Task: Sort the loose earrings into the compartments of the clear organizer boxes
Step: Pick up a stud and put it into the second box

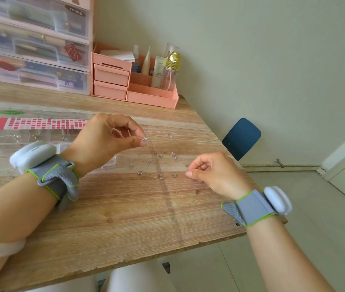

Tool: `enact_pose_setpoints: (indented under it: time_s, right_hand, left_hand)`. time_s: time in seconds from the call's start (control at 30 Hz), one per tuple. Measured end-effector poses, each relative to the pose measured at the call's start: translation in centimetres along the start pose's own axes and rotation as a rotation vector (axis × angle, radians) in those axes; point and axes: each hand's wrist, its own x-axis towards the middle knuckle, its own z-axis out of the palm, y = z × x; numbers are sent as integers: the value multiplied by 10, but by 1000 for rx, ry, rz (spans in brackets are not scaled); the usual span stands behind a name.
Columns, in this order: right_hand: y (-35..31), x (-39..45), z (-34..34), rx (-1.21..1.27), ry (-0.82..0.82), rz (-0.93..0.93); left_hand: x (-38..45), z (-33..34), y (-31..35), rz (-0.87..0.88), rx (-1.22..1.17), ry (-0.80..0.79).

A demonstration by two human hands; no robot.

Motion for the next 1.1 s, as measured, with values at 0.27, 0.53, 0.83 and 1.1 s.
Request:
enact_pose_setpoints:
  time_s: [0.27,0.53,0.83,1.1]
  right_hand:
    - [-8,11,8,134,1,-115]
    - [-20,27,19,412,-46,-142]
    - [-44,46,25,635,-76,-405]
    - [-47,38,28,725,-50,-489]
  left_hand:
    - [0,-1,0,-6,0,-10]
    - [-1,-1,-1,-18,-10,-16]
    - [0,-3,-3,-41,-33,24]
    - [0,-2,-3,-26,-79,8]
